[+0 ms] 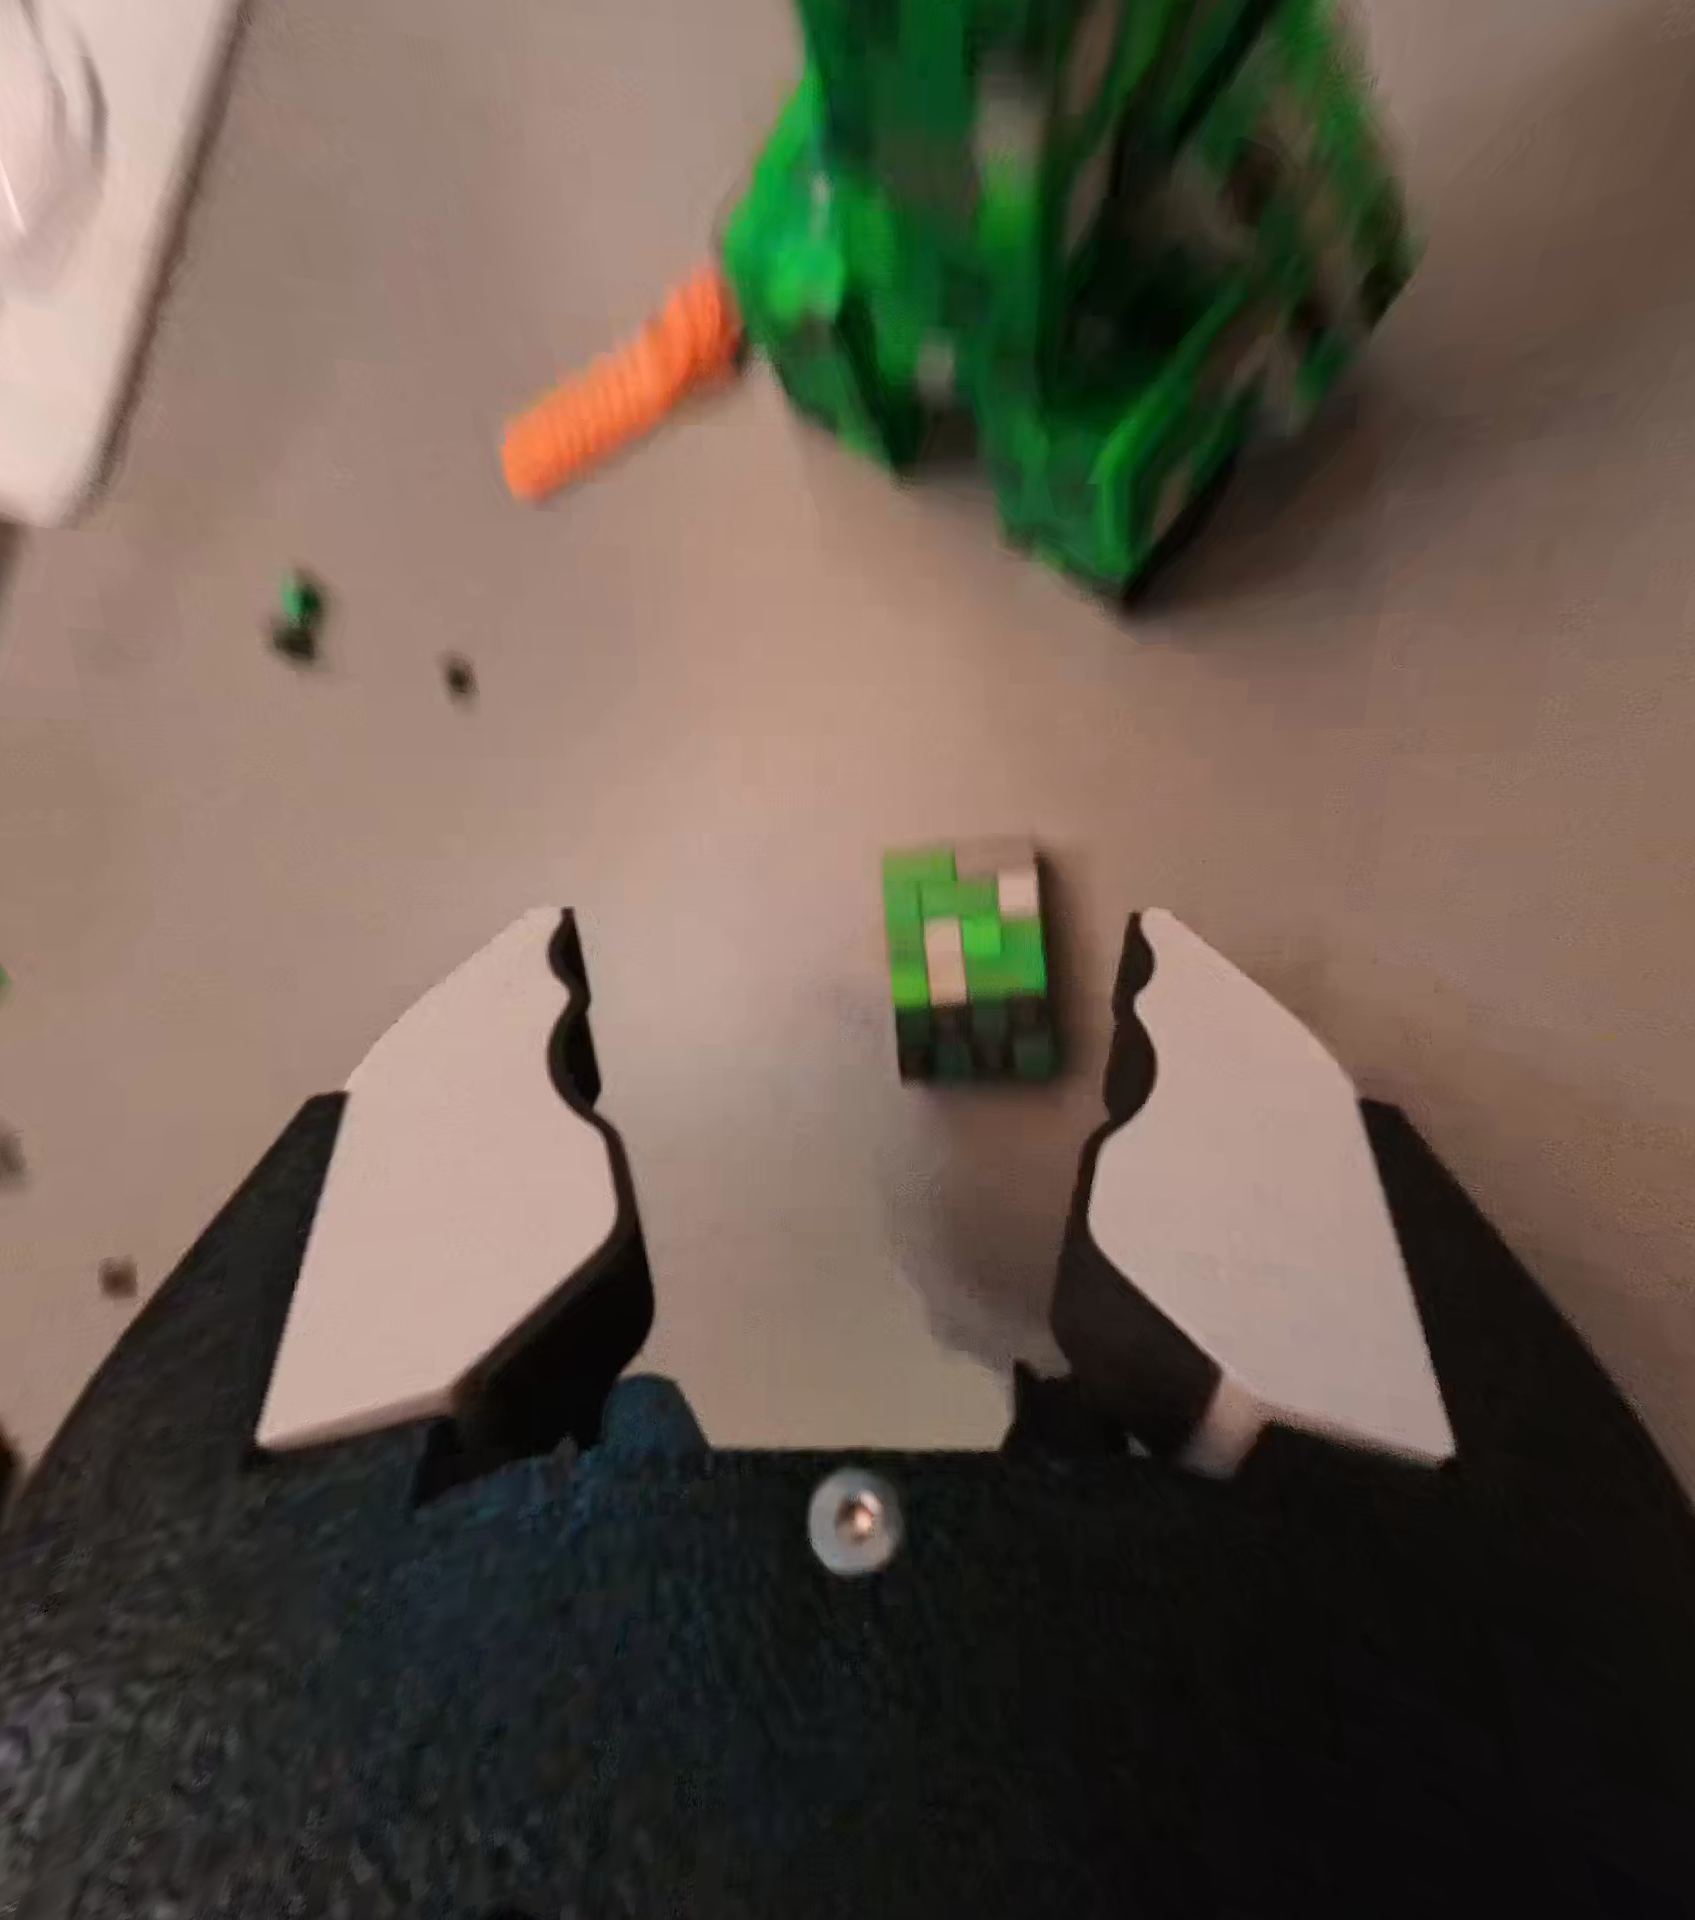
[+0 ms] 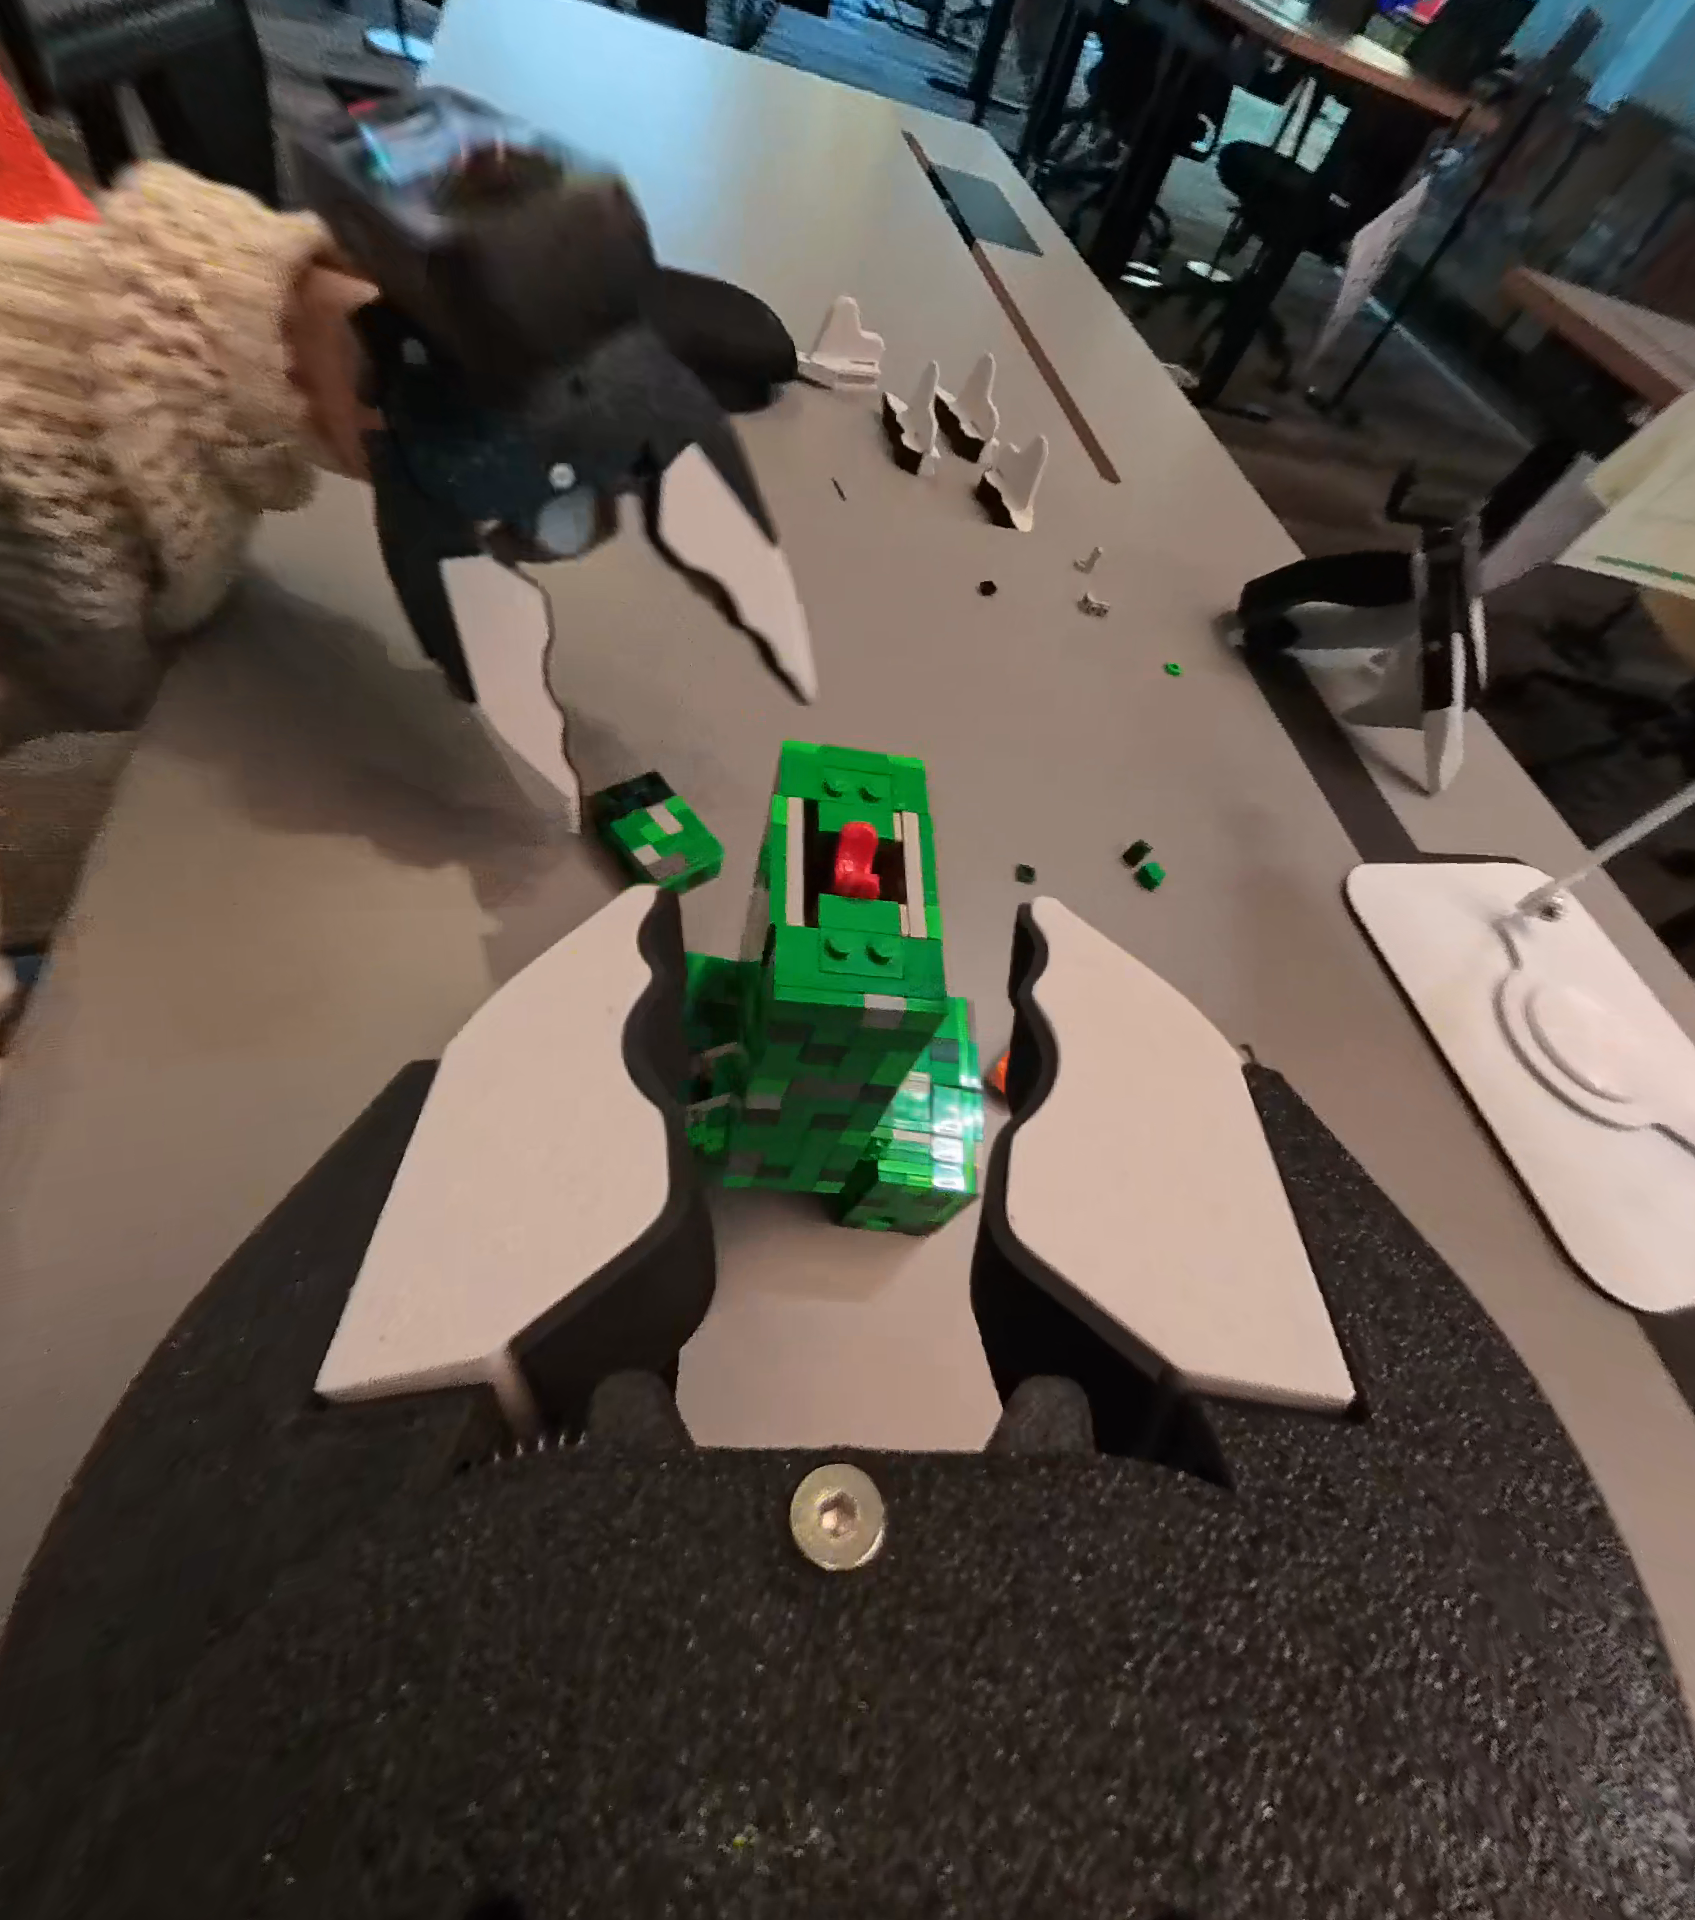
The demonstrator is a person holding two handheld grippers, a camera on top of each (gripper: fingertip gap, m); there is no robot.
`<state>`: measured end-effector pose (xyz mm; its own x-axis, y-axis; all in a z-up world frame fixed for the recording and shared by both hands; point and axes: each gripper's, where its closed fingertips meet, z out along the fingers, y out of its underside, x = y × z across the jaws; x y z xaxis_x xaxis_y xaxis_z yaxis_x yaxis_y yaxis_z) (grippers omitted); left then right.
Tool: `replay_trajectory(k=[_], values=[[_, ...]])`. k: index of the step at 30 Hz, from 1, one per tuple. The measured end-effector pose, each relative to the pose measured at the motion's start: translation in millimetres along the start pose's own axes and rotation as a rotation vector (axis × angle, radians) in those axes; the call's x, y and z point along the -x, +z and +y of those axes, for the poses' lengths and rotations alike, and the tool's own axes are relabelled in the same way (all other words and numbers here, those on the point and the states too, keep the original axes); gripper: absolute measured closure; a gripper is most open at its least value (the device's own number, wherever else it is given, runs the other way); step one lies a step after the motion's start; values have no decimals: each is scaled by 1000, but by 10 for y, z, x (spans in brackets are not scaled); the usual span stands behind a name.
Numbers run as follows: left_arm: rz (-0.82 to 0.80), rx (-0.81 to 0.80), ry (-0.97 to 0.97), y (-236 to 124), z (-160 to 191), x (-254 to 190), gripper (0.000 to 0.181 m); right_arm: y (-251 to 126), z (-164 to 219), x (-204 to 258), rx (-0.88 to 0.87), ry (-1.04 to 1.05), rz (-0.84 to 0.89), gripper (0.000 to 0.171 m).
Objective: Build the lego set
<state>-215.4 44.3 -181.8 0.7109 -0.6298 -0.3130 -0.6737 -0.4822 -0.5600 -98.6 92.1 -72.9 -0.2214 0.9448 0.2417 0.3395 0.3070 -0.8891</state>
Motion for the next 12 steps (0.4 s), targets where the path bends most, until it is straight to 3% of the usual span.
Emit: replay_trajectory(k=[1,6,9,12], values=[[37,-99,49,-45,-222,3,84,6,-8,9,1,12,-22,112],[179,-425,235,-271,-1133,31,86,61,-55,2,8,34,-57,110],[326,-491,255,-276,-1367,-55,88,62,-55,17,10,51,-78,110],[370,-504,278,-202,-1464,-67,97,82,16,-11,42,37,-69,110]])
